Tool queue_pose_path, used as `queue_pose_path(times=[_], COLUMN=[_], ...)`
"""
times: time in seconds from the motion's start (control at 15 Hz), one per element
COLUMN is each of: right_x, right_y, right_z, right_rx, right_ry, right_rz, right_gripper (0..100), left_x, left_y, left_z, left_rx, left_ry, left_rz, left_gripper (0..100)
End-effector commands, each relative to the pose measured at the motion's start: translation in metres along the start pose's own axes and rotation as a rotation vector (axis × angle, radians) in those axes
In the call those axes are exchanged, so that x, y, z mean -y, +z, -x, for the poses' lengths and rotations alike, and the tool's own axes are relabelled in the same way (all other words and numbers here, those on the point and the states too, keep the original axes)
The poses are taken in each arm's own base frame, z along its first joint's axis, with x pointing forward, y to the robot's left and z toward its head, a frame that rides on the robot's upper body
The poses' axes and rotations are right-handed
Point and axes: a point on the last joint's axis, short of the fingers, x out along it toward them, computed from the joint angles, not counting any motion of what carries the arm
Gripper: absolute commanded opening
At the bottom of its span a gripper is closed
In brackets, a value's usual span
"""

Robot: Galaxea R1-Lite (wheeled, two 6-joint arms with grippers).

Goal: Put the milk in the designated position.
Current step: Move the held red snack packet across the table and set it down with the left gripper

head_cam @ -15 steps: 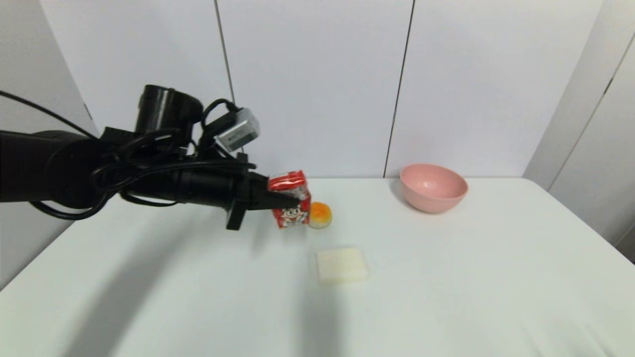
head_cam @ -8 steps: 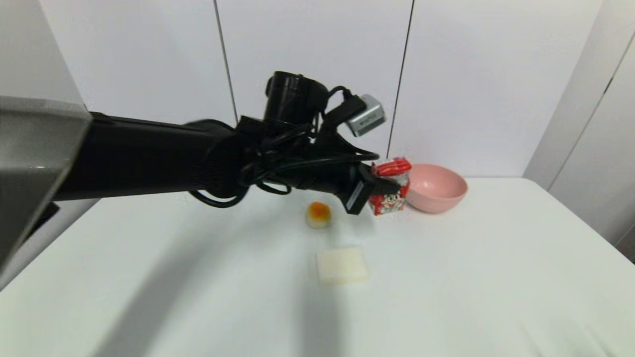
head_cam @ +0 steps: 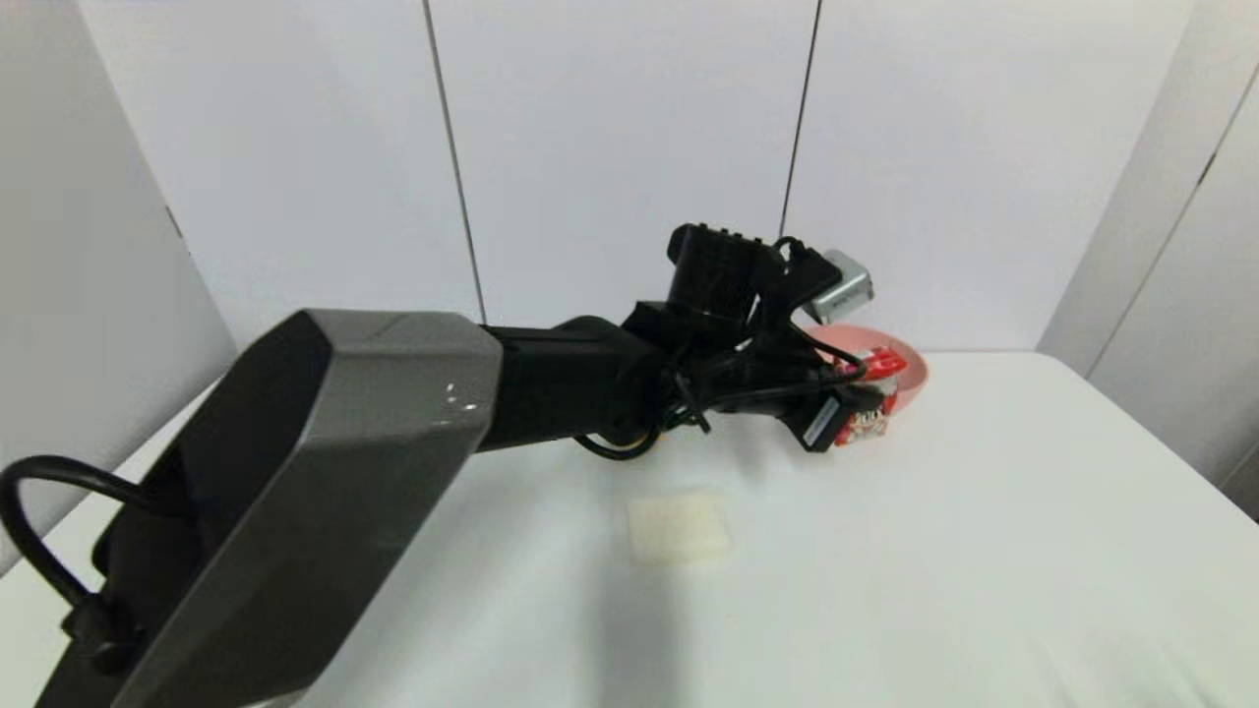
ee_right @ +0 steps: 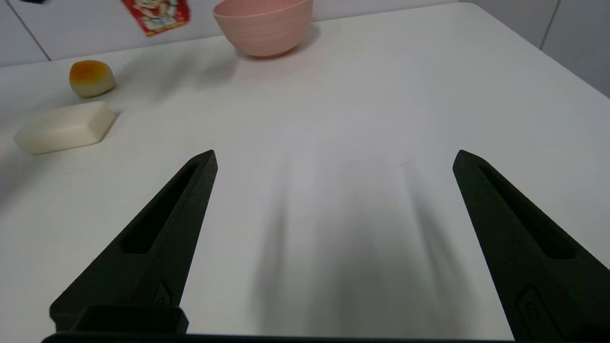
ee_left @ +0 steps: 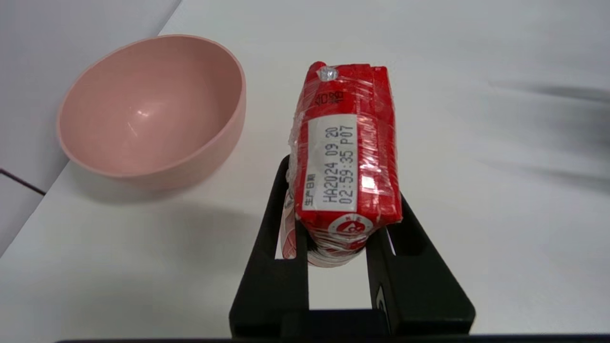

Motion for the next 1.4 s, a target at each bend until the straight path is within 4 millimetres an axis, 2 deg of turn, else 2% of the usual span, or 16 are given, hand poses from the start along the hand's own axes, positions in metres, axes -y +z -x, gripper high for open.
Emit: queue_pose_path(times=[0.07,0.27,0.47,1.07,1.13,1.4], right_x=[0.0,0.0,0.0,0.0,0.0,0.0], right_y=[0.0,0.0,0.0,0.0,0.0,0.0], right_z=[0.0,0.0,0.0,0.0,0.0,0.0], right_rx=[-0.002,-0.002,-0.002,-0.002,-0.002,-0.002], right_ry=[0.0,0.0,0.0,0.0,0.0,0.0], right_rz=[-0.001,-0.001,-0.001,-0.001,-0.001,-0.001], right_gripper=[100,100,100,100,100,100], left_x=[0.005,0.002,0.003,0.009,0.01,0.009], left_y=[-0.035,-0.046,-0.056,-0.058,-0.057,-0.057], left_z=[-0.046,-0.057,-0.063,-0.067,-0.067,-0.066], left_rx=[0.059,0.121,0.108,0.099,0.099,0.098], left_ry=[0.09,0.114,0.109,0.095,0.095,0.093], left_rz=[0.04,0.029,0.049,0.052,0.051,0.052], left_gripper=[0,0,0,0,100,100])
